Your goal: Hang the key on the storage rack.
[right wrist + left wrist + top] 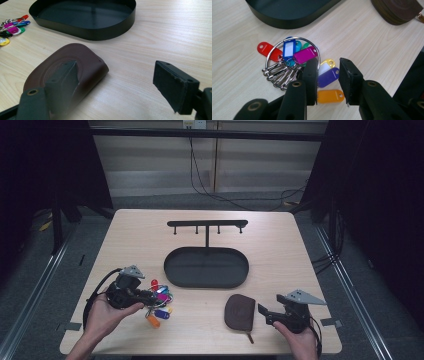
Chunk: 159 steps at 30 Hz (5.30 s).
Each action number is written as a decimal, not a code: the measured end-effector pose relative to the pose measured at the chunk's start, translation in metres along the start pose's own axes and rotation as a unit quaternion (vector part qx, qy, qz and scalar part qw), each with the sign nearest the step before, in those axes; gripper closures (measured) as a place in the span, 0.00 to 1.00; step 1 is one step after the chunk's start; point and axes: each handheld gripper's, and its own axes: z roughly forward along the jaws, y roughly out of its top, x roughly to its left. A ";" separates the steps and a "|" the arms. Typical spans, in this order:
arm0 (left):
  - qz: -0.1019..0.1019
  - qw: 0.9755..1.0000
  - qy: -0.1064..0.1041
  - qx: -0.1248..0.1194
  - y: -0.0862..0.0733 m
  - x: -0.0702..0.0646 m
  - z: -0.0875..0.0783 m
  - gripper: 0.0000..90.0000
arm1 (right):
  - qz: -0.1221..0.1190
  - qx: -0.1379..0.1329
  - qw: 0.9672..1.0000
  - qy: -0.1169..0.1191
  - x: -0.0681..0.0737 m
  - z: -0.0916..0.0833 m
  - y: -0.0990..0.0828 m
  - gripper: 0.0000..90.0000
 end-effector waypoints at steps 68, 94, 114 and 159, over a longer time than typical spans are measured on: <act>-0.002 0.983 -0.007 0.181 0.030 0.011 0.080 0.91 | 0.002 0.017 1.000 0.011 0.000 0.004 -0.001 0.22; 0.023 0.975 0.002 0.220 0.042 0.008 0.067 0.97 | 0.009 0.024 1.000 0.007 -0.001 0.006 -0.002 0.22; 0.029 0.979 0.021 0.200 0.052 0.010 0.035 0.97 | 0.009 0.024 1.000 0.007 -0.001 0.006 -0.002 0.22; 0.044 0.979 0.044 0.193 0.081 0.004 -0.011 0.98 | 0.011 0.029 0.999 0.014 -0.002 0.006 -0.001 0.23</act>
